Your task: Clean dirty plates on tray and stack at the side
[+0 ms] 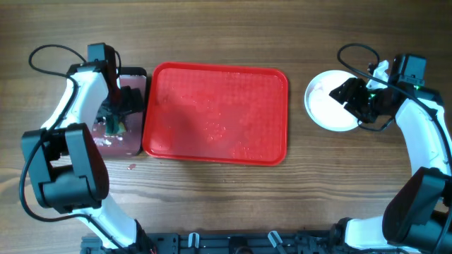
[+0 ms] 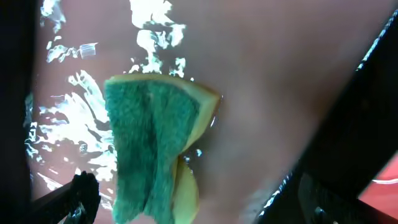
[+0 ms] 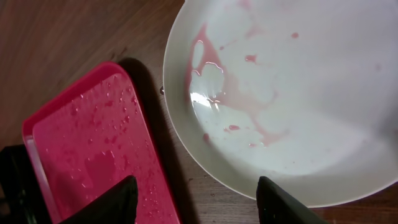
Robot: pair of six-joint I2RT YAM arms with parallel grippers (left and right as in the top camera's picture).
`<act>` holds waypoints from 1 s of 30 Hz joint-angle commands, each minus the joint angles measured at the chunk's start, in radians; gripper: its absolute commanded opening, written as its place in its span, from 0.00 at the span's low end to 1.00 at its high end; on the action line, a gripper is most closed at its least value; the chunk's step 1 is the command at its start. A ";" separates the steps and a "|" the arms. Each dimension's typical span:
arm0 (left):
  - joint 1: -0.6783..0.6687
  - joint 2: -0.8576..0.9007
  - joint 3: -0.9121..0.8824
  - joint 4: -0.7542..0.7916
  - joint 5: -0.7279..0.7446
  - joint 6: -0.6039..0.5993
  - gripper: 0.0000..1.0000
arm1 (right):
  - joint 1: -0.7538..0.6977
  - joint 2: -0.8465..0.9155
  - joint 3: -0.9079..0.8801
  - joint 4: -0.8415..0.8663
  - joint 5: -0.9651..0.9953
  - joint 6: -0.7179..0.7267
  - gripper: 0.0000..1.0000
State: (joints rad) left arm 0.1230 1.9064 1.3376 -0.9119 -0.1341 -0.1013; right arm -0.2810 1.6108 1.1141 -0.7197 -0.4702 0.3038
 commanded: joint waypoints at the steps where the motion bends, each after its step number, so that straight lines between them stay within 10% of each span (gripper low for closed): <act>1: -0.011 -0.100 0.085 -0.031 -0.004 -0.011 1.00 | 0.003 -0.024 0.019 0.005 0.006 -0.043 0.62; 15: -0.048 -0.307 0.090 -0.054 0.010 -0.011 1.00 | 0.305 -0.267 0.114 -0.009 0.112 -0.157 0.74; 18: -0.048 -0.307 0.090 -0.054 0.010 -0.011 1.00 | 0.348 -0.394 0.147 -0.063 0.105 -0.143 1.00; 30: -0.048 -0.307 0.090 -0.054 0.010 -0.011 1.00 | 0.364 -0.720 0.149 -0.132 0.178 0.103 1.00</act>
State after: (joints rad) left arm 0.0765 1.5982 1.4204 -0.9653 -0.1299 -0.1024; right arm 0.0696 0.9302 1.2488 -0.9035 -0.3313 0.2413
